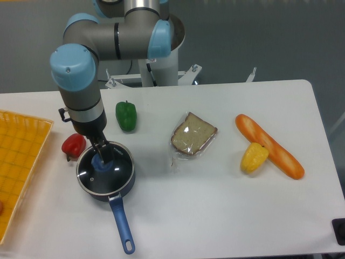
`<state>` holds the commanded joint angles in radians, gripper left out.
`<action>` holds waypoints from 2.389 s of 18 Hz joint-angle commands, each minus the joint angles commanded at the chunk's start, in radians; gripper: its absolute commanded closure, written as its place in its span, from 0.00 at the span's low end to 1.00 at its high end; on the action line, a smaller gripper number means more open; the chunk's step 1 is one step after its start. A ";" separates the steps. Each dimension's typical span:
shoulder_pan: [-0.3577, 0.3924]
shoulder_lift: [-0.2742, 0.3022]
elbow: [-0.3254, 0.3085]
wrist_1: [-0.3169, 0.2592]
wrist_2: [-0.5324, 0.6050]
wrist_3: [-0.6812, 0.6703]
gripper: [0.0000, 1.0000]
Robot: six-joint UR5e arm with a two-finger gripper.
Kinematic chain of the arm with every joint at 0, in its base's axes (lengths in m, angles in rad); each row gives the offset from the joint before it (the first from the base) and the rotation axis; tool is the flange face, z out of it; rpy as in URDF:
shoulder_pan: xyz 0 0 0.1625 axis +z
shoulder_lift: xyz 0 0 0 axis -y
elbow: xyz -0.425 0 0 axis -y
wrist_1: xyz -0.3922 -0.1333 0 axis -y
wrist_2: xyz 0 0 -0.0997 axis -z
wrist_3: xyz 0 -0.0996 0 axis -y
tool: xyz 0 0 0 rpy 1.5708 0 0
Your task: Open the lid
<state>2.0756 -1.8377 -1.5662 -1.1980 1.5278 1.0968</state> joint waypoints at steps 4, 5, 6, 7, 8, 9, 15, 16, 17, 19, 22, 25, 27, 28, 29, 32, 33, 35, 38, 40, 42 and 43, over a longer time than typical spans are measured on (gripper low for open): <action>0.000 0.009 -0.034 -0.005 0.057 0.000 0.00; 0.003 0.012 -0.050 0.000 0.052 0.005 0.00; 0.006 0.014 -0.063 0.008 0.049 0.009 0.00; 0.006 0.014 -0.072 0.009 0.048 0.009 0.00; 0.005 0.015 -0.074 0.009 0.048 0.008 0.00; 0.005 0.018 -0.074 0.009 0.048 0.008 0.00; 0.000 0.014 -0.060 0.005 0.063 -0.015 0.00; -0.002 0.009 -0.055 0.003 0.064 -0.040 0.00; -0.002 0.006 -0.055 0.003 0.063 -0.072 0.00; -0.003 -0.011 -0.054 0.003 0.063 -0.110 0.00; -0.005 -0.034 -0.045 0.005 0.061 -0.111 0.00; -0.005 -0.052 -0.015 0.003 0.063 -0.109 0.00; -0.005 -0.063 -0.008 0.005 0.063 -0.106 0.00; -0.005 -0.071 -0.002 0.005 0.063 -0.106 0.00; -0.005 -0.077 0.005 0.005 0.063 -0.106 0.00; -0.005 -0.086 0.006 0.003 0.064 -0.106 0.00; -0.005 -0.090 0.006 0.002 0.068 -0.107 0.00; -0.006 -0.100 0.003 -0.002 0.106 -0.109 0.00; -0.018 -0.106 0.000 -0.002 0.123 -0.110 0.00; -0.018 -0.107 -0.003 -0.002 0.123 -0.112 0.00; -0.020 -0.115 -0.003 0.000 0.123 -0.114 0.00; -0.022 -0.115 -0.003 0.000 0.123 -0.117 0.00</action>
<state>2.0540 -1.9528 -1.5693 -1.1980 1.6506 0.9802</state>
